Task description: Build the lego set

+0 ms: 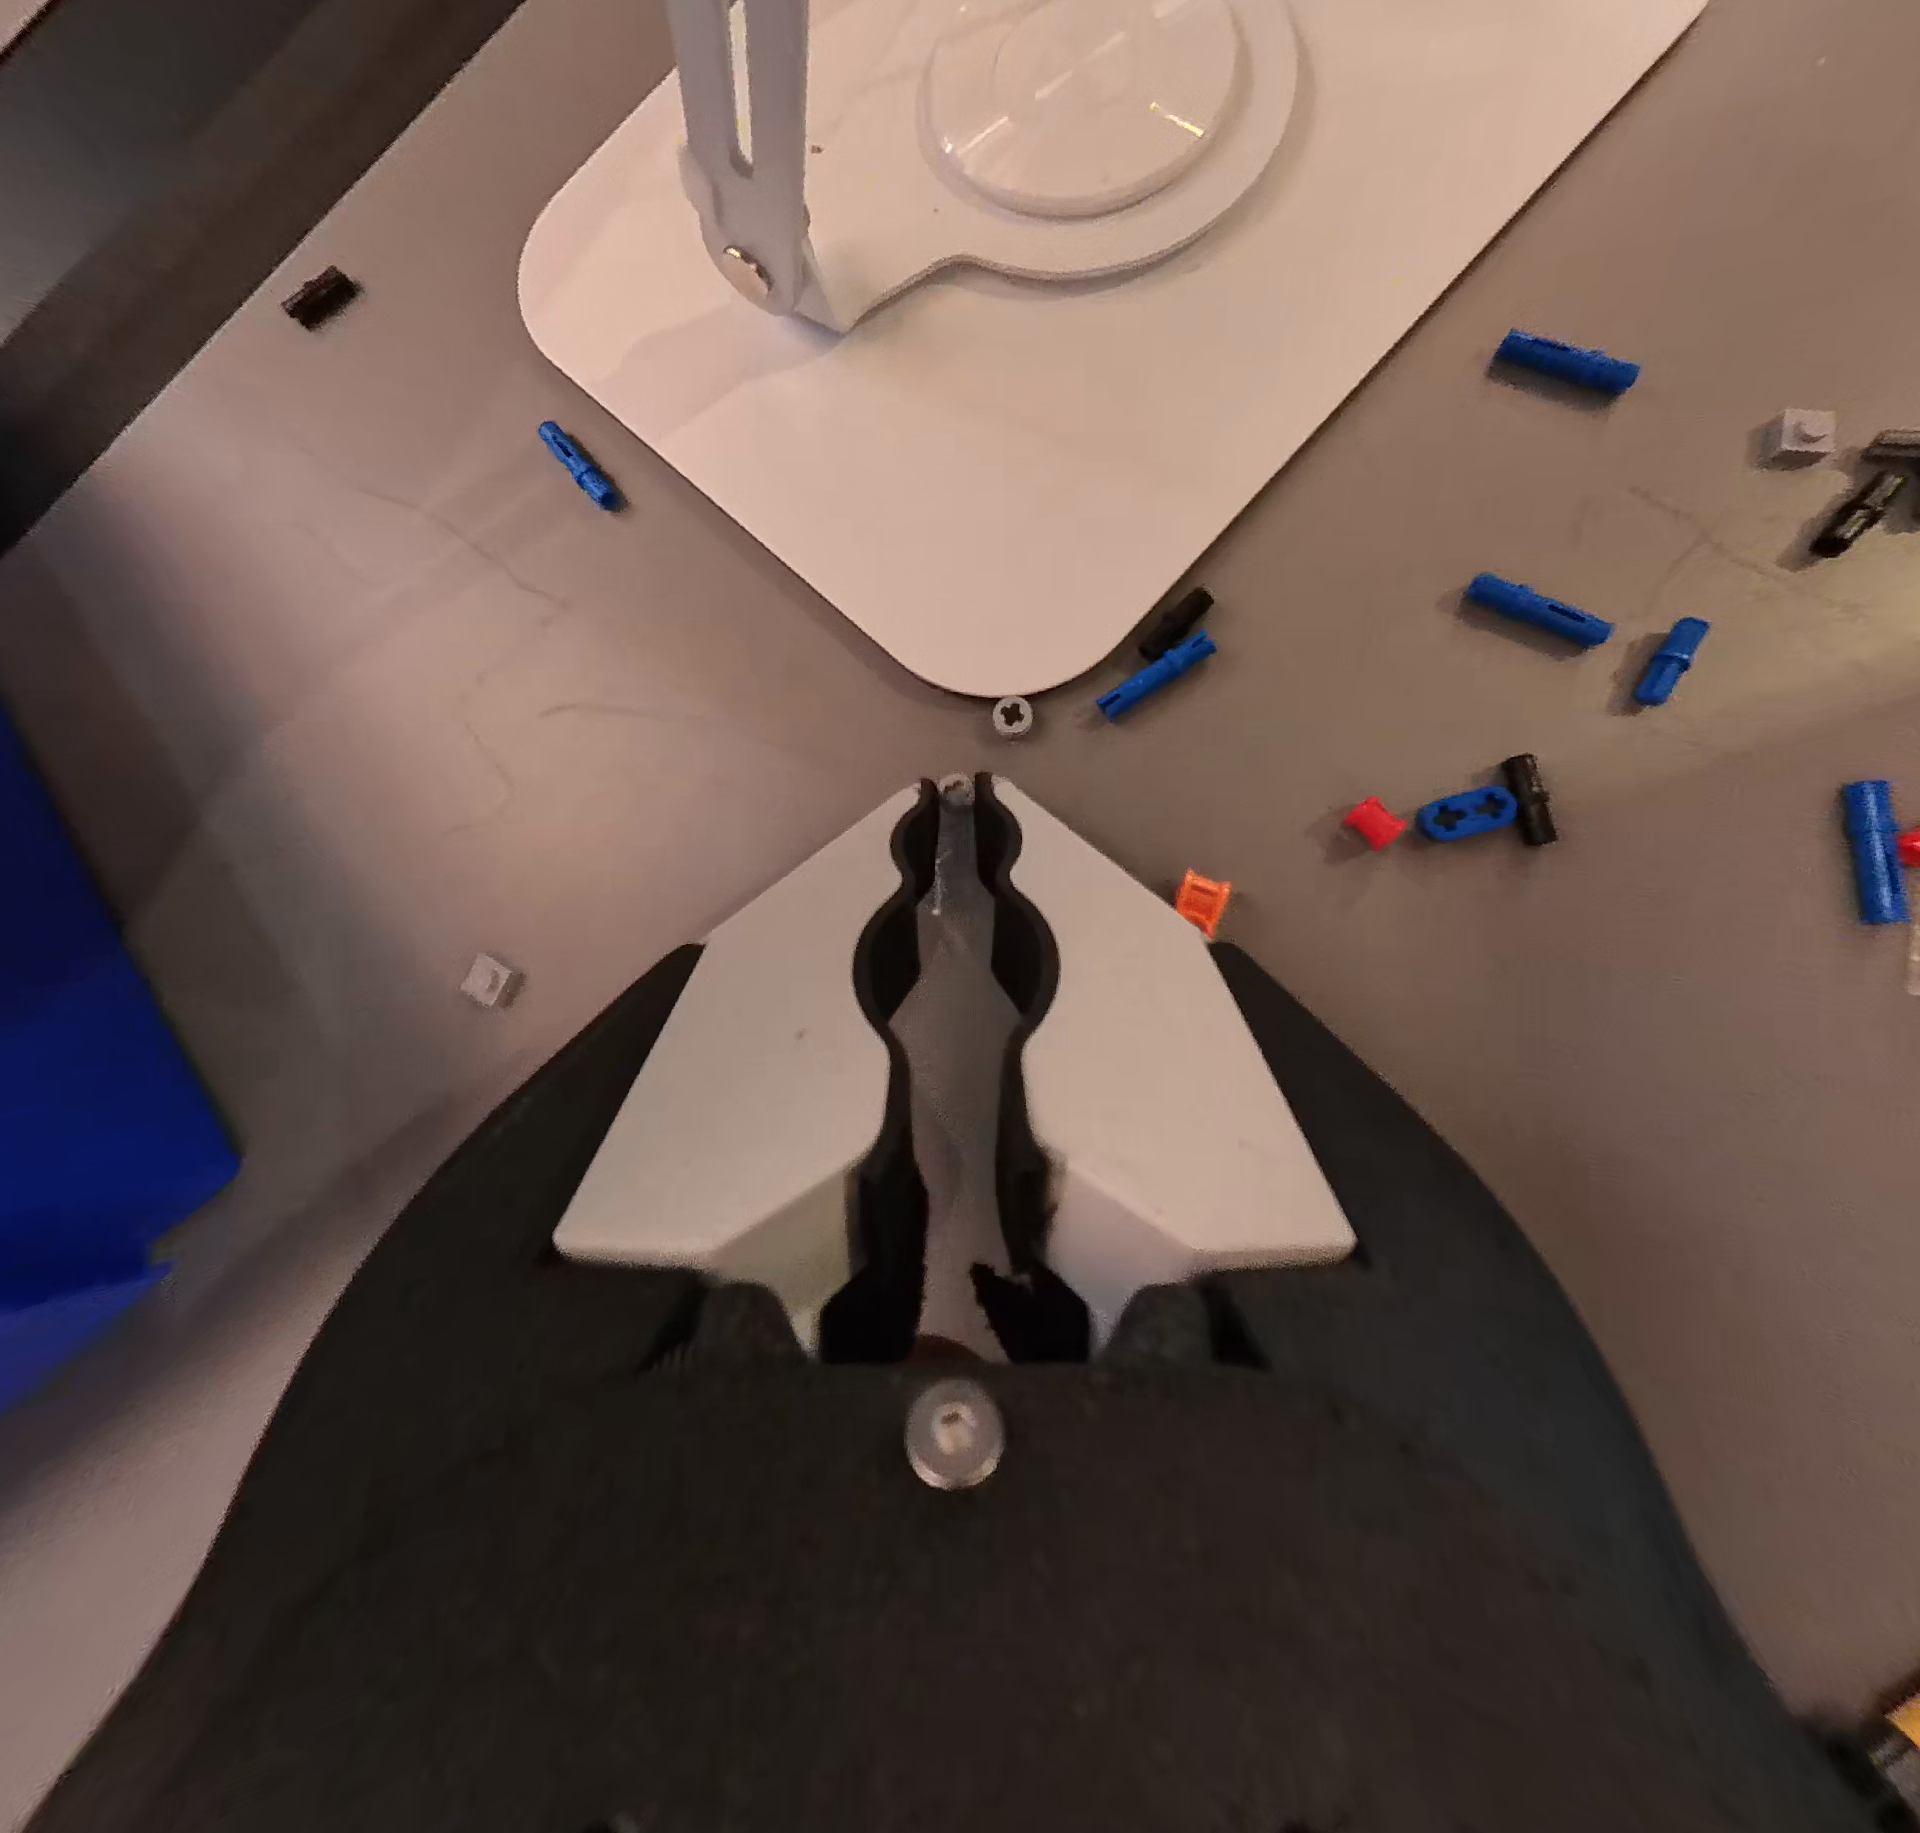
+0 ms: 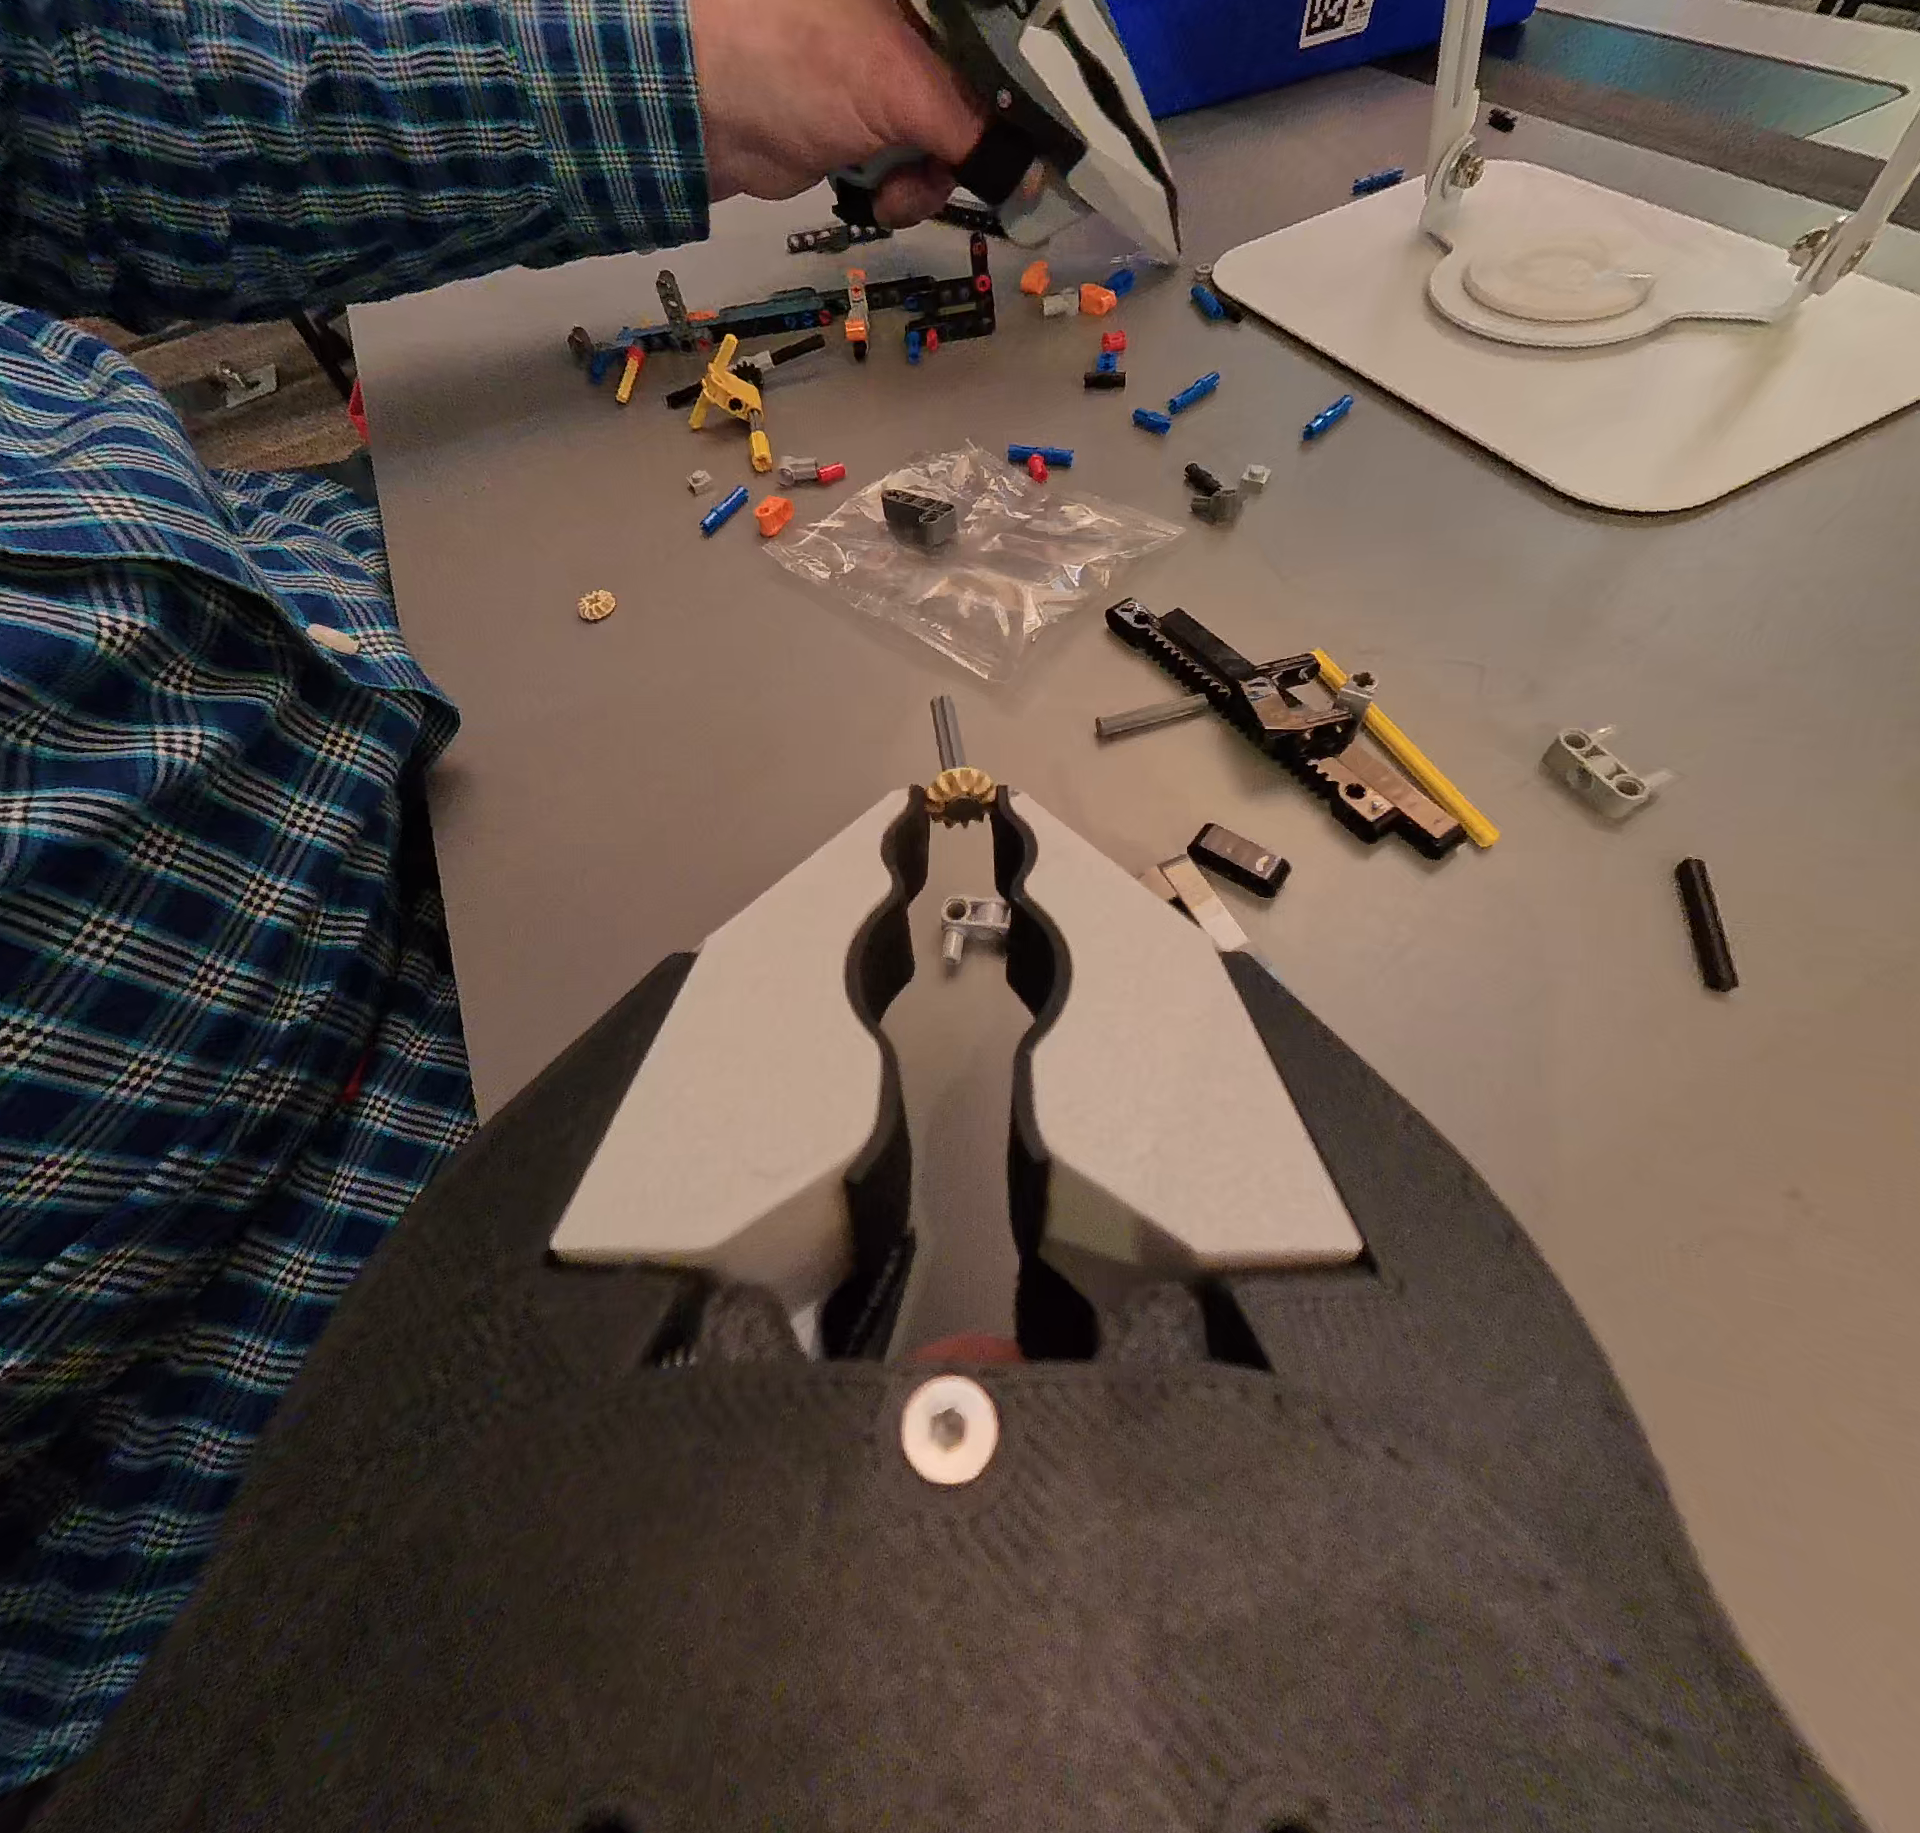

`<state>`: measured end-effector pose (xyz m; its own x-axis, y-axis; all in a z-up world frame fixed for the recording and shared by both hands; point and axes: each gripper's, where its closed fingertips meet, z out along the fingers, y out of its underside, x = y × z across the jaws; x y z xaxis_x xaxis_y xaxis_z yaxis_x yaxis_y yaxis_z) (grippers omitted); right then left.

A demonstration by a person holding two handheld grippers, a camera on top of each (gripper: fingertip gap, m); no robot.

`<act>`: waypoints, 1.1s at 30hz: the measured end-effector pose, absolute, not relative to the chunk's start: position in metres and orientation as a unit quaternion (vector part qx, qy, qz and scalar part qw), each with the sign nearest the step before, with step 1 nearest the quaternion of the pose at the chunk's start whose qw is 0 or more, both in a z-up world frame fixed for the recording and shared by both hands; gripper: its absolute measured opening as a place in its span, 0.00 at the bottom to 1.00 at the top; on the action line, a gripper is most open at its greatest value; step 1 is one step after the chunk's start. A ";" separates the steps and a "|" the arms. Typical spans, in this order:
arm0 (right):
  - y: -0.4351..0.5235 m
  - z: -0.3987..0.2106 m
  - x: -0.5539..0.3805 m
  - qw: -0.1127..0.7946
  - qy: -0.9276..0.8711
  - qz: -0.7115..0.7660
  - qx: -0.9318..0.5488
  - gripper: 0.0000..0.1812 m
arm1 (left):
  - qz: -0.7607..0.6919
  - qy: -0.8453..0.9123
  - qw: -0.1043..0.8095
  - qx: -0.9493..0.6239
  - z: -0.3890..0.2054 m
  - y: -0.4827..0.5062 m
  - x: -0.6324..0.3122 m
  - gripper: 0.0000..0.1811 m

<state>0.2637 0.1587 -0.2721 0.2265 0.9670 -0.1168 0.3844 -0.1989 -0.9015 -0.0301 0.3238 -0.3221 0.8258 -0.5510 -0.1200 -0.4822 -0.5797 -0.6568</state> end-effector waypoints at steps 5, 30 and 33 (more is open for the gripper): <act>0.159 -0.266 0.258 0.395 -0.516 0.355 -0.672 0.05 | -0.076 0.281 0.380 -0.878 -0.301 0.311 -0.028 0.02; 0.185 -0.153 0.093 0.509 -0.578 0.338 -0.540 0.05 | -0.449 0.135 0.573 -0.672 -0.149 0.202 0.031 0.02; 0.185 -0.147 0.077 0.516 -0.586 0.336 -0.526 0.05 | -0.504 0.121 0.577 -0.631 -0.135 0.198 0.031 0.02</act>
